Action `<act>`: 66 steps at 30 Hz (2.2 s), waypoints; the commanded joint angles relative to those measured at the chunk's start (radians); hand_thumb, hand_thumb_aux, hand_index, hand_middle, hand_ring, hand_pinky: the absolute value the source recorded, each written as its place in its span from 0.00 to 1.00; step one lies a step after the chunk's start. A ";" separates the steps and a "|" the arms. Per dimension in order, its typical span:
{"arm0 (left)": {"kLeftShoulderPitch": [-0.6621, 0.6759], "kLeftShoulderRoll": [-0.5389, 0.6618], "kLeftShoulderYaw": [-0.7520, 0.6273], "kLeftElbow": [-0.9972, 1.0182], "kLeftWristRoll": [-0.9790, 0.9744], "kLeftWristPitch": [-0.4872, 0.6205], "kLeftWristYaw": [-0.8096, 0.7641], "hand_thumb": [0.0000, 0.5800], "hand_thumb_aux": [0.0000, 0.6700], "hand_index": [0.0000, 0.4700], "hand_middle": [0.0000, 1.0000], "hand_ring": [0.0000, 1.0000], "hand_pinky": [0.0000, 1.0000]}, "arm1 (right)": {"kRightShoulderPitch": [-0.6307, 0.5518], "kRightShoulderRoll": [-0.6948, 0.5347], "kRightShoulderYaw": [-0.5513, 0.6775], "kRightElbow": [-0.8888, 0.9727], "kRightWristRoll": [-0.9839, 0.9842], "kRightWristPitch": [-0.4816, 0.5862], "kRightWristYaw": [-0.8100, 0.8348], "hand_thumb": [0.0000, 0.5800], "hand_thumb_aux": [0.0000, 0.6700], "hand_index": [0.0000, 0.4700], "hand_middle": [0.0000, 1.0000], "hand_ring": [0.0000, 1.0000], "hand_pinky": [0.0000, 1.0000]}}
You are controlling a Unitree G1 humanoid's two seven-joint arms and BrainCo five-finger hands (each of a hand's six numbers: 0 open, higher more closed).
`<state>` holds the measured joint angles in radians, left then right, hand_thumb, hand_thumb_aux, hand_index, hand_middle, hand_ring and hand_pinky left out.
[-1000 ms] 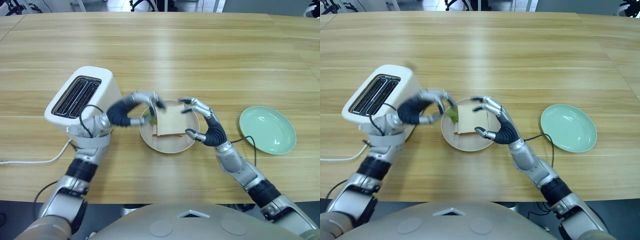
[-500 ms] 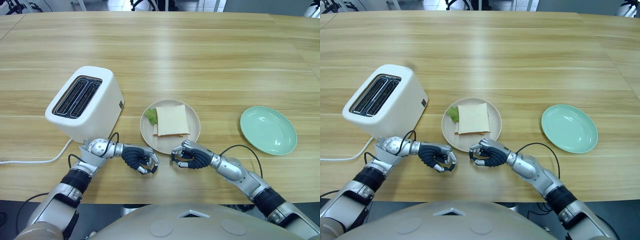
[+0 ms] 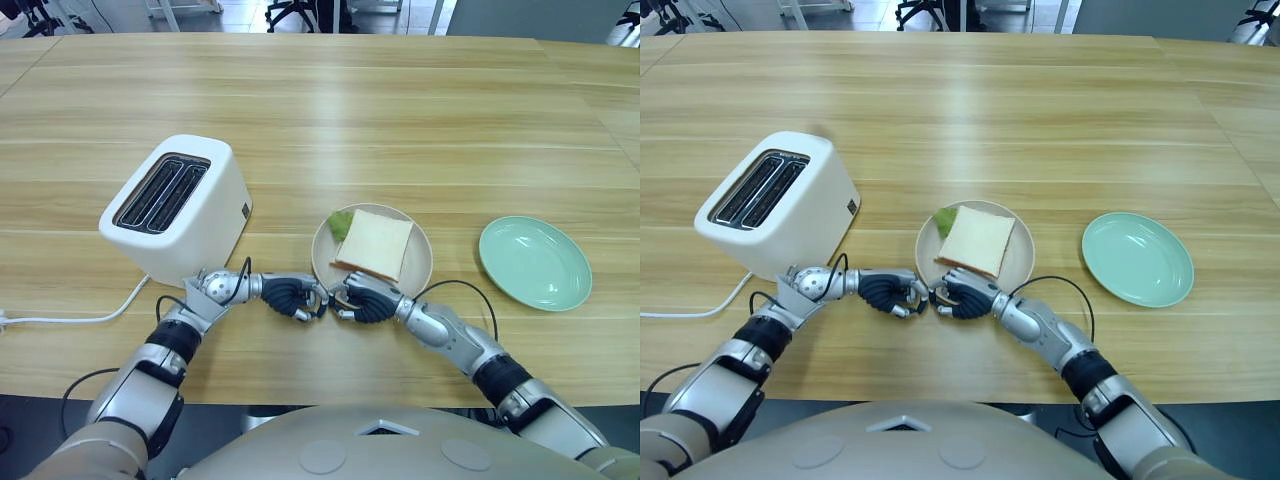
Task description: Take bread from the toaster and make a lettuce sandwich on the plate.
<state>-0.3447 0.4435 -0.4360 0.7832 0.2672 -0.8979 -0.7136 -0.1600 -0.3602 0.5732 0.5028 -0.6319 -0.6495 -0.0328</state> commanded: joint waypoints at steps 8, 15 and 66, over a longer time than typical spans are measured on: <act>-0.012 -0.011 -0.028 0.115 0.058 -0.025 0.045 1.00 1.00 0.98 1.00 1.00 1.00 | 0.040 -0.008 -0.051 -0.098 0.034 -0.064 -0.040 1.00 1.00 0.98 1.00 1.00 1.00; -0.005 -0.020 -0.034 0.136 0.050 -0.040 0.031 1.00 1.00 0.98 1.00 1.00 1.00 | 0.117 -0.045 -0.095 -0.295 0.246 -0.150 0.072 1.00 1.00 0.98 1.00 1.00 1.00; -0.173 -0.144 -0.026 0.332 0.267 0.050 0.584 0.00 0.00 0.00 0.83 0.83 0.83 | -0.248 0.018 -0.115 0.473 -0.083 0.084 -0.167 1.00 1.00 0.98 0.99 0.99 0.99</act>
<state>-0.5010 0.3067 -0.4542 1.0561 0.4852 -0.8890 -0.2294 -0.3917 -0.3734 0.4274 0.8733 -0.6988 -0.5708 -0.1510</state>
